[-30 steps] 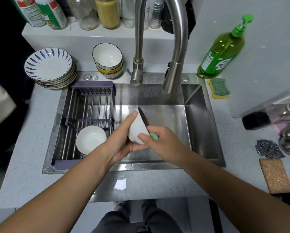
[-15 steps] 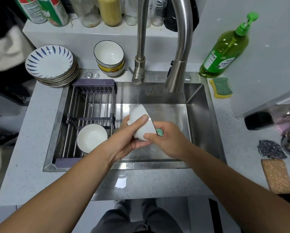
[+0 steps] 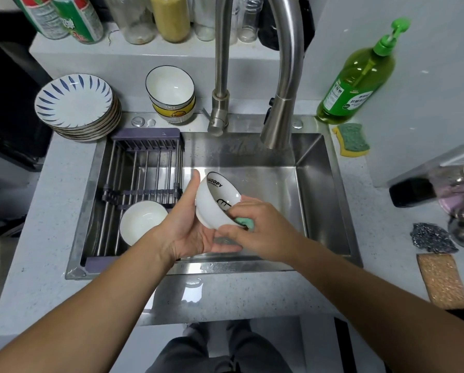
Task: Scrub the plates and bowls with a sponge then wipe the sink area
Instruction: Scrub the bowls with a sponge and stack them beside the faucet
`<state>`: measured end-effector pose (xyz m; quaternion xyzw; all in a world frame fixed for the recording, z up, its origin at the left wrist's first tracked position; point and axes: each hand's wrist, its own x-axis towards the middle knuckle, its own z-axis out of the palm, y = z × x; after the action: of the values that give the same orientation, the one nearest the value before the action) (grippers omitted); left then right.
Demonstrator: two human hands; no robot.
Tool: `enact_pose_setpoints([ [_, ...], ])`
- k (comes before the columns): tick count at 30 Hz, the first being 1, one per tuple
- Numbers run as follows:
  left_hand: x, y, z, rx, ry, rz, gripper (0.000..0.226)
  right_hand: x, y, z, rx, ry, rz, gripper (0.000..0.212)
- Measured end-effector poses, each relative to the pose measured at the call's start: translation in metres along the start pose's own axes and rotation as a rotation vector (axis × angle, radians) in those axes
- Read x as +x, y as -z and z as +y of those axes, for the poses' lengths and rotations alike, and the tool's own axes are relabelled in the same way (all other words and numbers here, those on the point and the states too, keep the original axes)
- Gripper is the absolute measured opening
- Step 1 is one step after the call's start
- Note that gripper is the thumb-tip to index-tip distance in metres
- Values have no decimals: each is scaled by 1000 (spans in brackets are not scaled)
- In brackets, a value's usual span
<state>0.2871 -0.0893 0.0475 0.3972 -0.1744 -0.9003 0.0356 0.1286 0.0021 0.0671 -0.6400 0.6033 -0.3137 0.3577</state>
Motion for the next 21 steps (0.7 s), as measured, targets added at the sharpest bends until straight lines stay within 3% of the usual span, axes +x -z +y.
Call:
enact_pose_setpoints([
  [5, 3, -11, -7, -18, -142, 98, 90, -1, -5, 1, 256, -262, 43, 20],
  [10, 5, -11, -11, 58, -278, 183, 92, 1, 1, -5, 338, -268, 38, 19],
  [13, -2, -20, -8, 117, -268, 177, 69, 0, 2, -7, 339, -263, 34, 17],
  [16, -5, -21, -2, 43, -191, 223, 64, -6, 2, 0, 173, -179, -64, 25],
  [19, -5, -13, -1, 53, -40, 203, 89, -8, 11, 13, -219, 42, -169, 43],
  [21, -5, -10, -3, 52, 34, 175, 102, -6, 14, 20, -321, 68, -216, 43],
])
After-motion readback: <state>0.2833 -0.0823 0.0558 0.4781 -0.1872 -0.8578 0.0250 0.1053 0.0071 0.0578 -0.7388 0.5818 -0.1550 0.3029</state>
